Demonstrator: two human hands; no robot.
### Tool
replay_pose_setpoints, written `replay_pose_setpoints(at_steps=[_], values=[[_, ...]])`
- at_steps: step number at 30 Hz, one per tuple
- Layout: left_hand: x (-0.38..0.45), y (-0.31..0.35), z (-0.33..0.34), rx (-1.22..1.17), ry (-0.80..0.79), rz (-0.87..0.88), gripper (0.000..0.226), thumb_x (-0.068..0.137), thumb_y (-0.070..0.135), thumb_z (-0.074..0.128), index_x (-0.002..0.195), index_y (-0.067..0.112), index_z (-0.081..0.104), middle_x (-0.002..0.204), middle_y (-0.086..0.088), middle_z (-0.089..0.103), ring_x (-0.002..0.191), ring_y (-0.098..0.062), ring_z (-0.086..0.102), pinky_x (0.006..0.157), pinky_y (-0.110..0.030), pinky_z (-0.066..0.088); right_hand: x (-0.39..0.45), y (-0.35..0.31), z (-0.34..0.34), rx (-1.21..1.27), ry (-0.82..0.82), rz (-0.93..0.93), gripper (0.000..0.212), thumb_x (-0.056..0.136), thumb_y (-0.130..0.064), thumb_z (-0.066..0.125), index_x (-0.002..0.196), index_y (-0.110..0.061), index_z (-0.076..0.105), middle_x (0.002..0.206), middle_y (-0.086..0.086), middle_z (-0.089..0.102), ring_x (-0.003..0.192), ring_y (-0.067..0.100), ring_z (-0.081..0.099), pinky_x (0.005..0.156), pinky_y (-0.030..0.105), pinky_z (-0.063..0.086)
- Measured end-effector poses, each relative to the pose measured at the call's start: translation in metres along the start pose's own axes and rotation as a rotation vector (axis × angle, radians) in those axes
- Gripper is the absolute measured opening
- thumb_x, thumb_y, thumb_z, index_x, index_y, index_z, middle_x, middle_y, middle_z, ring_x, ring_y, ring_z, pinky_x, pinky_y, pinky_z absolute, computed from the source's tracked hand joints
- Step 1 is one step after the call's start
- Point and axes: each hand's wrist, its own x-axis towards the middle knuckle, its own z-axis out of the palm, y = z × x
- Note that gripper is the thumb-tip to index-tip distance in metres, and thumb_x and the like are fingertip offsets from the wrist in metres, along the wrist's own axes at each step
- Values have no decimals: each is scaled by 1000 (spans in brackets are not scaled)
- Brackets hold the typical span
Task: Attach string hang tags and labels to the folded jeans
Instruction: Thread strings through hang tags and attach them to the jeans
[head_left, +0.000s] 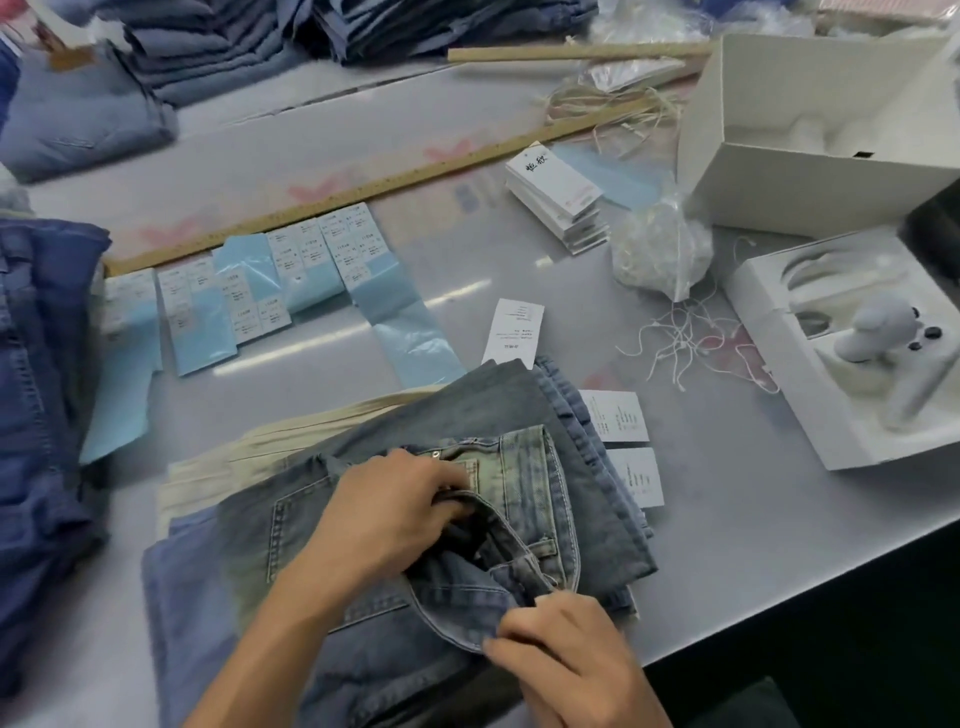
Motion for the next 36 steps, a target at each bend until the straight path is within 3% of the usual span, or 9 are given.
replay_pose_setpoints(at_steps=[6,11,16,19,22,24,31,34,36], values=[[8,-7,-1,-258,-148,-153,15,89,42,72,80,31,69,78,15,67,82,-11,64,71,-30,50,-1,-2,-2,72,-23,12,14,74,-5,80,78,-18,78,86,-6,70,74,15,66,72,29,54],[5,-14,-3,-562,-198,-106,5,93,37,71,92,41,68,61,22,62,58,5,54,61,-25,40,-3,-2,-2,71,-30,7,18,70,-2,82,78,-18,77,86,-5,70,74,15,66,73,29,53],[-19,-34,-13,-857,-267,-28,31,98,17,63,119,40,62,93,5,76,79,-7,69,67,-21,51,-6,-2,1,79,-31,78,21,73,3,77,83,-16,76,91,-2,68,80,17,64,73,32,52],[-34,-43,-15,-842,-80,-30,43,92,1,65,112,38,66,111,12,73,104,-10,68,87,-25,55,-8,-2,2,86,-83,180,27,79,-5,78,101,-21,77,99,-2,67,83,17,63,75,30,53],[-47,-48,-11,-333,316,-124,22,83,19,77,92,37,68,84,16,66,82,-4,62,73,-33,52,-1,-2,5,-47,-170,167,42,72,-15,86,113,-19,77,94,0,66,75,18,62,68,33,55],[-56,-44,-7,-243,390,-240,6,84,33,74,83,35,69,68,17,63,66,-4,59,62,-35,51,4,-6,9,-74,-141,120,29,75,-12,81,104,-19,80,87,1,66,69,20,61,63,34,53],[-62,-31,12,-1303,409,-508,38,94,-4,62,91,32,75,75,-13,75,63,-17,69,54,-28,54,-2,-20,7,-89,-106,25,36,103,-23,44,98,-28,80,96,-4,70,85,15,68,86,31,52],[-60,-32,12,-1404,363,-486,40,95,-6,59,97,31,73,75,-14,73,64,-18,67,62,-31,52,-10,-7,5,-105,-15,88,27,92,-16,56,104,-22,80,103,3,72,93,23,68,87,39,55],[-58,-31,12,-1165,405,-435,47,90,-10,61,98,36,69,83,-15,69,75,-20,65,73,-37,52,-14,10,-1,-136,-10,141,25,89,-20,61,105,-16,79,103,4,71,91,26,67,79,42,55]])
